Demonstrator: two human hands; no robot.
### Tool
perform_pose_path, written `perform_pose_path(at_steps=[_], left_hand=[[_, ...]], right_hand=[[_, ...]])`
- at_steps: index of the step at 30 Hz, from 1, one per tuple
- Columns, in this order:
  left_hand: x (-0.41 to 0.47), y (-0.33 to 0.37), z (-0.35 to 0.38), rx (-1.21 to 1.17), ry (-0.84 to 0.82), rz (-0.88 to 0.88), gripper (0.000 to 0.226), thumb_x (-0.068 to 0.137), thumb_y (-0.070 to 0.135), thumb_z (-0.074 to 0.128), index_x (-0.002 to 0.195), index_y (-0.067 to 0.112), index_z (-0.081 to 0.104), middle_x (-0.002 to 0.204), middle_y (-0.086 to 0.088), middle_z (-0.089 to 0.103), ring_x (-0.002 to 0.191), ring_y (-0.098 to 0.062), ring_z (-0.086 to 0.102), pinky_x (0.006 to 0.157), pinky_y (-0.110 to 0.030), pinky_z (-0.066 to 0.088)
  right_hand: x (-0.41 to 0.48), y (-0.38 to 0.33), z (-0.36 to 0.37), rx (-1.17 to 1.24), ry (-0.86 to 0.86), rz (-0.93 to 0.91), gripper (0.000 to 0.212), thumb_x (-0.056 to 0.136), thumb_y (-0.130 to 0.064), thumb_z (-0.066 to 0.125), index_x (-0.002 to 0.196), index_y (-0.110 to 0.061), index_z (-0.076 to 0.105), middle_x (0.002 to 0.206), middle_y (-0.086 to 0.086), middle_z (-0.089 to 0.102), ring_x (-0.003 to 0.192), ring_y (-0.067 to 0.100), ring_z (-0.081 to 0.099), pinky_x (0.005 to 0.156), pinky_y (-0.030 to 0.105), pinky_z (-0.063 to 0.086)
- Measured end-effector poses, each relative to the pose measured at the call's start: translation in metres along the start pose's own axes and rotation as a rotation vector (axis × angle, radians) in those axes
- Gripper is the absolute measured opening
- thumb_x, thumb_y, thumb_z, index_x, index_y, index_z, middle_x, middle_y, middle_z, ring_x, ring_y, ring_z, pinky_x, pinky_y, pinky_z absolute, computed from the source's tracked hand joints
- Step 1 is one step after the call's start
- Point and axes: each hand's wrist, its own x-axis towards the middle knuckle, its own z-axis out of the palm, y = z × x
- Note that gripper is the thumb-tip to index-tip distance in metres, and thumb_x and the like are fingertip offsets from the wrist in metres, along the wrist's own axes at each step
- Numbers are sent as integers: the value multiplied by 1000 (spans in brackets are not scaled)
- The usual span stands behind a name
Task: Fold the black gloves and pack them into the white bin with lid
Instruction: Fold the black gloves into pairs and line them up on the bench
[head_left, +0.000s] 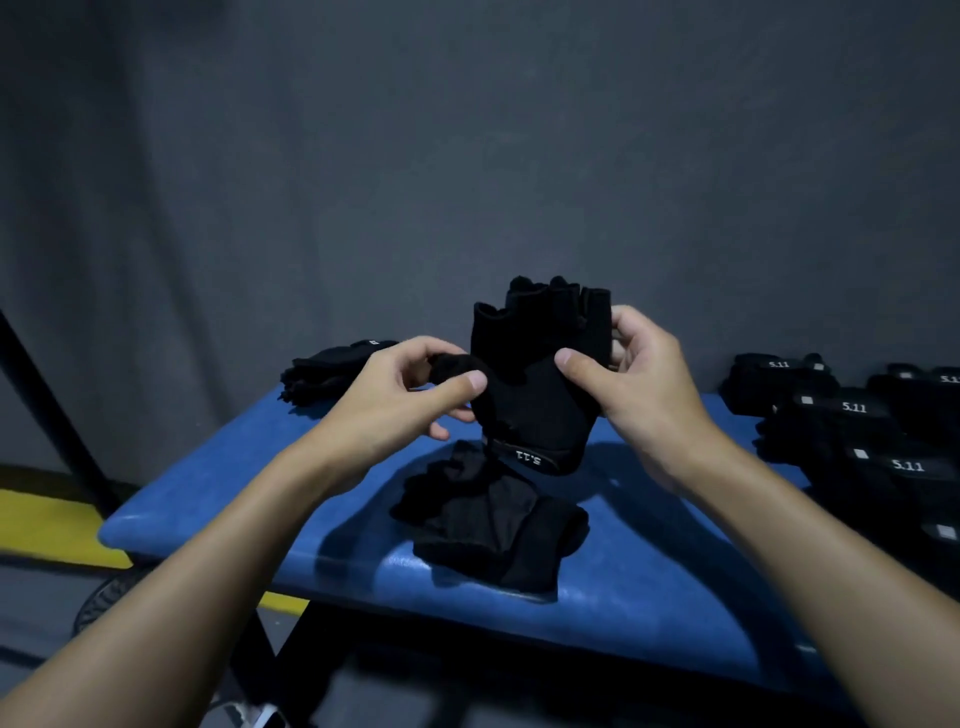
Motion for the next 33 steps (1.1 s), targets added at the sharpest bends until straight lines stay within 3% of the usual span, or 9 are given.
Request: perform_pose_path(at_steps=[3, 5, 9, 14, 20, 23, 28, 33], left_hand=[[-3, -2, -7, 43, -33, -10, 22, 90, 25, 70, 78, 8, 63, 76, -5, 71, 72, -20, 70, 67, -39, 51], [-5, -3, -11, 75, -48, -43, 26, 89, 31, 70, 73, 13, 60, 69, -2, 63, 65, -15, 61, 63, -36, 51], [-12, -6, -18, 163, -111, -151, 28, 89, 39, 69, 94, 12, 64, 72, -4, 71, 69, -18, 68, 63, -34, 48], [-20, -20, -23, 212, -104, -242, 26, 91, 28, 69, 106, 8, 61, 68, -3, 71, 65, -18, 66, 56, -29, 47], [-24, -31, -23, 220, -118, -257, 22, 91, 28, 70, 107, 16, 61, 71, -4, 70, 69, -14, 64, 67, -32, 53], [-21, -32, -20, 195, -91, -230, 21, 91, 26, 70, 107, 15, 61, 77, -5, 70, 70, -14, 61, 68, -30, 51], [-7, -32, -1, 197, 11, -89, 19, 92, 22, 69, 109, 16, 63, 89, 4, 69, 60, 5, 57, 55, -10, 43], [7, -38, 27, 260, -94, -19, 22, 92, 30, 67, 113, 25, 62, 110, 4, 69, 108, -5, 62, 93, -22, 44]], right_hand=[[1, 1, 4, 46, -42, 117, 18, 90, 2, 64, 106, -5, 61, 93, 13, 74, 80, 21, 71, 69, 34, 60], [2, 4, 7, 41, -109, 255, 20, 89, 2, 64, 108, -1, 63, 98, 17, 74, 81, 23, 70, 73, 36, 58], [-1, 13, 13, -79, -271, 485, 19, 87, 2, 66, 106, 3, 67, 102, 22, 72, 79, 25, 69, 72, 30, 57], [-3, 20, 19, -324, -435, 500, 22, 84, -15, 74, 105, -11, 70, 100, 11, 75, 93, 26, 73, 90, 39, 57], [-6, 17, 24, -378, -516, 524, 28, 81, -14, 78, 105, -23, 65, 86, 4, 73, 70, 19, 72, 62, 28, 56], [-6, 21, 27, -432, -429, 489, 26, 80, -8, 77, 99, -18, 63, 79, 6, 70, 61, 16, 67, 55, 26, 53], [0, 33, 9, -370, -39, 454, 26, 79, -4, 74, 97, -15, 59, 90, 9, 69, 76, 23, 69, 68, 35, 58], [-7, 34, -13, -372, 38, 425, 16, 84, -4, 69, 95, -13, 61, 86, 6, 65, 69, 17, 63, 59, 28, 50]])
